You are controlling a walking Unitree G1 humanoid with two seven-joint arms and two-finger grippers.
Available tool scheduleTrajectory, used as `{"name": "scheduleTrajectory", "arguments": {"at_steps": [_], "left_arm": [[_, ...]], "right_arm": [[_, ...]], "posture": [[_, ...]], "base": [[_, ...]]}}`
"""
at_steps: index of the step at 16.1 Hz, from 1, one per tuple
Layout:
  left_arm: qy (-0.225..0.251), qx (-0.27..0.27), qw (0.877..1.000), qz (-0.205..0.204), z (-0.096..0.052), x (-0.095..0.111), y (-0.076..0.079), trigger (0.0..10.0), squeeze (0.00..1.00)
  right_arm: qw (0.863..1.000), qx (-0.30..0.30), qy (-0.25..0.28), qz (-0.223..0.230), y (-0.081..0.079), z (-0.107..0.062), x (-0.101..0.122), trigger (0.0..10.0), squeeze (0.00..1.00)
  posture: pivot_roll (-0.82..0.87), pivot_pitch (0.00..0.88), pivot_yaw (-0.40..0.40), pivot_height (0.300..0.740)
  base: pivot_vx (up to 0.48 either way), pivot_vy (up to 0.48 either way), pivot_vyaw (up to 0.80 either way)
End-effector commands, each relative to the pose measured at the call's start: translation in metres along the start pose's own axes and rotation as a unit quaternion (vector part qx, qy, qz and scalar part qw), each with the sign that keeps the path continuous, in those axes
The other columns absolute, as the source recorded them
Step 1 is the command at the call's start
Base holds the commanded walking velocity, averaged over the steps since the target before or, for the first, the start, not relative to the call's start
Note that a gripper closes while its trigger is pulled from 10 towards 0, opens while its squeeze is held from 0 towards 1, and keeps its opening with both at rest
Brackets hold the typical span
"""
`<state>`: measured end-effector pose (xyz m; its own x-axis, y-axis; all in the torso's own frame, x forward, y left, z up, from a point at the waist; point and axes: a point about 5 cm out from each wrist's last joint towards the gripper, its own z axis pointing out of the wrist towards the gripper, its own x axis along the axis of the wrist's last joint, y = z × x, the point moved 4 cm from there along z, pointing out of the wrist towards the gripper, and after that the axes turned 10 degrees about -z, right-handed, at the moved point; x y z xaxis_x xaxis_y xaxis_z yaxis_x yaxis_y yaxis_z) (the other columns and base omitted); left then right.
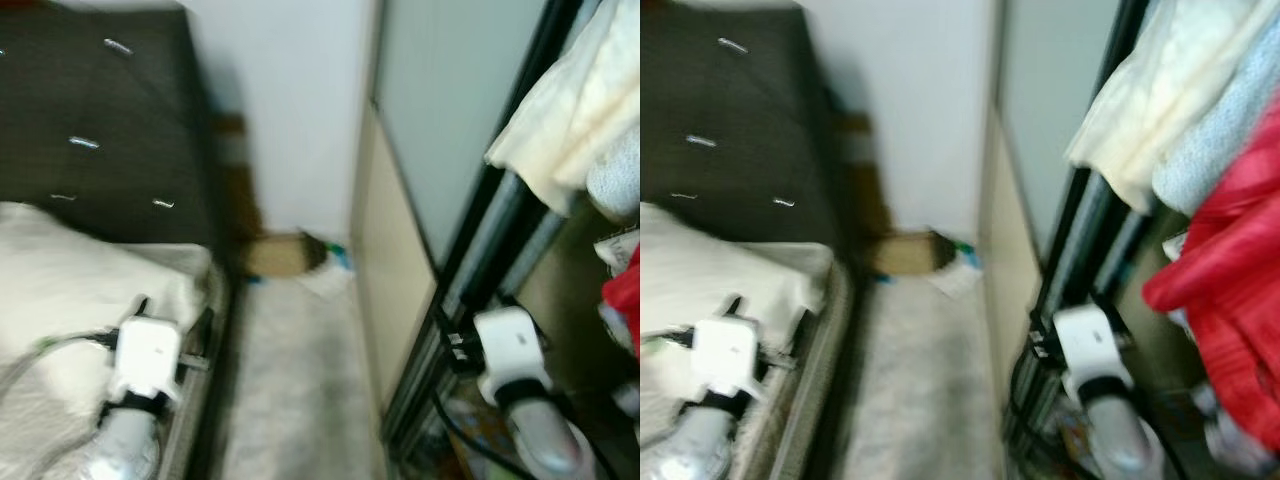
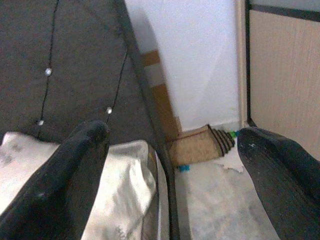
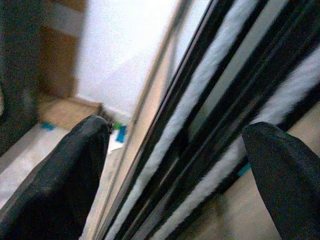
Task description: Clean up the room
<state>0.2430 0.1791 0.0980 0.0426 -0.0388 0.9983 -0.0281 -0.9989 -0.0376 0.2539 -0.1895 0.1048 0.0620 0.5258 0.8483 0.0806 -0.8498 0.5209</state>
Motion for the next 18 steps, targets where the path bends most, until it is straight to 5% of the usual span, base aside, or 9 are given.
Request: {"name": "scheduleTrajectory", "arguments": {"at_steps": [1, 9, 14, 18], "left_arm": [[0.002, -0.001, 1.000, 0.009, 0.001, 0.003, -0.003, 10.0, 0.00], [0.003, -0.016, 1.000, 0.010, 0.002, 0.003, 0.000, 10.0, 0.00], [0.005, -0.020, 1.000, 0.015, 0.002, 0.003, 0.002, 10.0, 0.00], [0.009, -0.012, 1.000, 0.018, -0.001, 0.006, -0.002, 10.0, 0.00]], "right_arm": [[1.000, 0.001, 0.010, 0.005, 0.001, 0.000, 0.005, 10.0, 0.00], [1.000, 0.007, 0.008, -0.001, 0.001, -0.005, 0.003, 10.0, 0.00], [1.000, 0.008, 0.008, 0.005, 0.002, -0.006, 0.003, 10.0, 0.00], [1.000, 0.007, 0.003, 0.023, 0.007, -0.016, 0.002, 10.0, 0.00]], "posture": [[-0.01, 0.016, -0.030, 0.740], [-0.02, 0.019, -0.031, 0.740], [-0.02, 0.021, -0.033, 0.740], [-0.02, 0.019, -0.034, 0.740]], "base": [[0.000, 0.000, 0.80], [0.000, 0.000, 0.32], [0.000, 0.000, 0.80], [0.000, 0.000, 0.00]]}}
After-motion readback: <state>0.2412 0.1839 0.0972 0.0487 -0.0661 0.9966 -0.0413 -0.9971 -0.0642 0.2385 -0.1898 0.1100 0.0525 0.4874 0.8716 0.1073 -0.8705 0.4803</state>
